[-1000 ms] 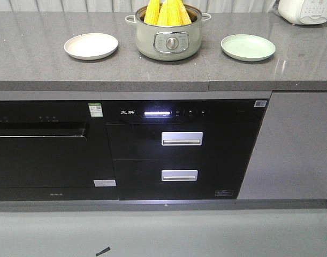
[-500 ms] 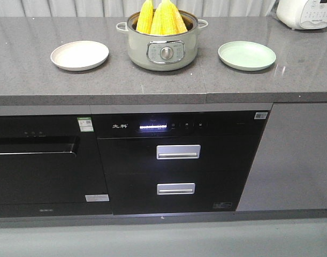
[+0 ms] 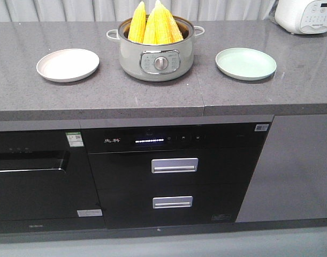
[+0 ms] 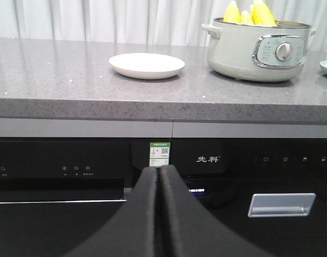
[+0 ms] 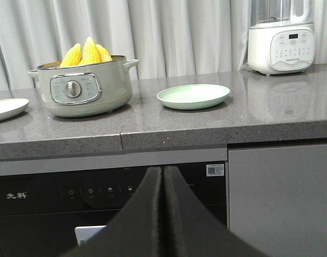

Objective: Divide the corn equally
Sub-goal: 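Drive the base toward the counter with the pot and plates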

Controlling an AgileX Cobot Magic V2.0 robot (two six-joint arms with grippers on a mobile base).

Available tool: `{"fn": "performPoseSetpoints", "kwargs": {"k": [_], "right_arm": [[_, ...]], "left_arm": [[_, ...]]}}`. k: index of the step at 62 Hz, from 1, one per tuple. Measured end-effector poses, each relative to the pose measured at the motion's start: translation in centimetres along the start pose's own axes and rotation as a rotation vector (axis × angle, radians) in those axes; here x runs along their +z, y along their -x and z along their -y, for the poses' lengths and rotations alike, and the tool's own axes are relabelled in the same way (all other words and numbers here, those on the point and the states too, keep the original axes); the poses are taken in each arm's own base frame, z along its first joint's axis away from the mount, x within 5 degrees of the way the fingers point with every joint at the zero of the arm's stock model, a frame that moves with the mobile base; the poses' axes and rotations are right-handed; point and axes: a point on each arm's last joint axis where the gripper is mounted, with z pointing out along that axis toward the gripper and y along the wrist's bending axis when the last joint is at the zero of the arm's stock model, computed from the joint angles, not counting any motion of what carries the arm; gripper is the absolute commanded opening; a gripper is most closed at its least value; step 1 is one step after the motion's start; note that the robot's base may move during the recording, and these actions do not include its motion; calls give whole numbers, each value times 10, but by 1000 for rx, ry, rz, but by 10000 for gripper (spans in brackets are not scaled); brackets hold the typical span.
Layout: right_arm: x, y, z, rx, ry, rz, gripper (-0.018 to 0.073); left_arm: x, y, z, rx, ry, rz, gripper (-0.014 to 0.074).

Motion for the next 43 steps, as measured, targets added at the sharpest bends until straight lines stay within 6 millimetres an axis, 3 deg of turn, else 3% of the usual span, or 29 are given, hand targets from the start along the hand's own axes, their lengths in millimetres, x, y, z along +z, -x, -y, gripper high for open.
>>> {"fn": "performPoseSetpoints", "kwargs": {"k": [43], "right_arm": [[0,0,0,0,0,0,-5]], "left_arm": [[0,0,0,0,0,0,-6]]}}
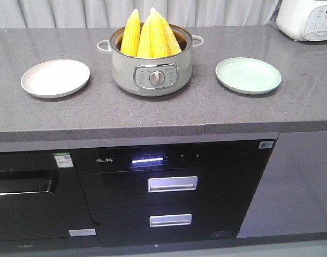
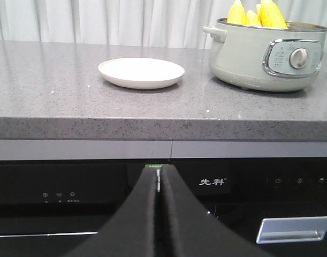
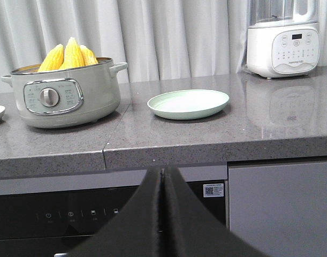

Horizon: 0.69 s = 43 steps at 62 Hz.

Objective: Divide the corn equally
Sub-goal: 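Drive the base toward the counter with the pot and plates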

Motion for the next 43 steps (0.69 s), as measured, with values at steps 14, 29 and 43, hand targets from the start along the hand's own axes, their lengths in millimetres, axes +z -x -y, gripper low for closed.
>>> {"fn": "performPoseSetpoints", "kwargs": {"k": [14,29,43], "right_arm": [[0,0,0,0,0,0,-5],[0,0,0,0,0,0,-5],[0,0,0,0,0,0,-5]], "left_arm": [[0,0,0,0,0,0,-6],[0,0,0,0,0,0,-6],[0,0,0,0,0,0,-6]]}}
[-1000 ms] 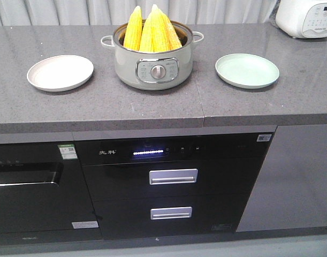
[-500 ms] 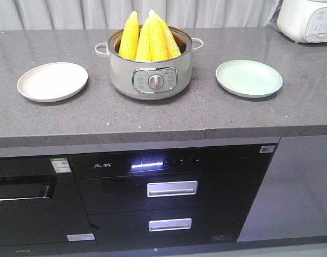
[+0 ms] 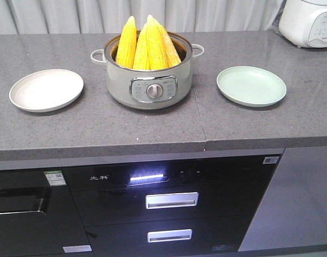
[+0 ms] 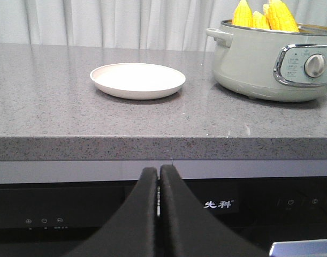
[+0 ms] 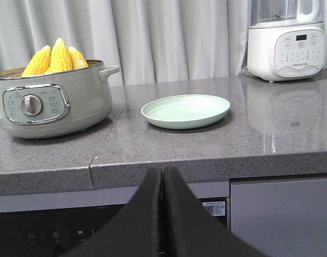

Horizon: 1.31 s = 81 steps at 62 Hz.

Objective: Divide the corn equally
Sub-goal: 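Drive the base toward the counter with the pot and plates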

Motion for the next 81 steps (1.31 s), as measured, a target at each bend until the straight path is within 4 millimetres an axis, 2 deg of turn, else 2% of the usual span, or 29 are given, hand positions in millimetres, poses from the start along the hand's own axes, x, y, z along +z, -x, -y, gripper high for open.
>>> {"fn": "performPoseSetpoints", "kwargs": {"k": [81], "right_arm": [[0,0,0,0,0,0,-5]], "left_arm": [[0,0,0,0,0,0,-6]]}}
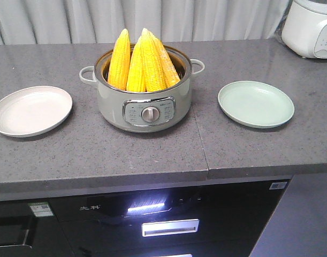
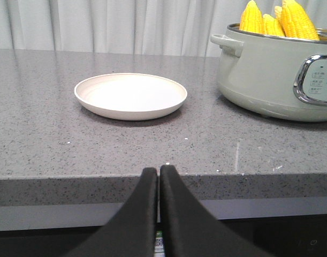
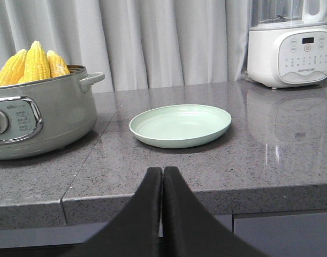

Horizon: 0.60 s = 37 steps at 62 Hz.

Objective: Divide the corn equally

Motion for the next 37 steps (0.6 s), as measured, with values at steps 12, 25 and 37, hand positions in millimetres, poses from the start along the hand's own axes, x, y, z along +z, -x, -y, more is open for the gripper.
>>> {"fn": "performPoseSetpoints", "kwargs": {"k": [12,25,37], "right_arm": [[0,0,0,0,0,0,-5],[0,0,0,0,0,0,-5],[0,0,0,0,0,0,-5]], "left_arm": [[0,0,0,0,0,0,-6],[0,0,0,0,0,0,-6],[0,0,0,0,0,0,-6]]}}
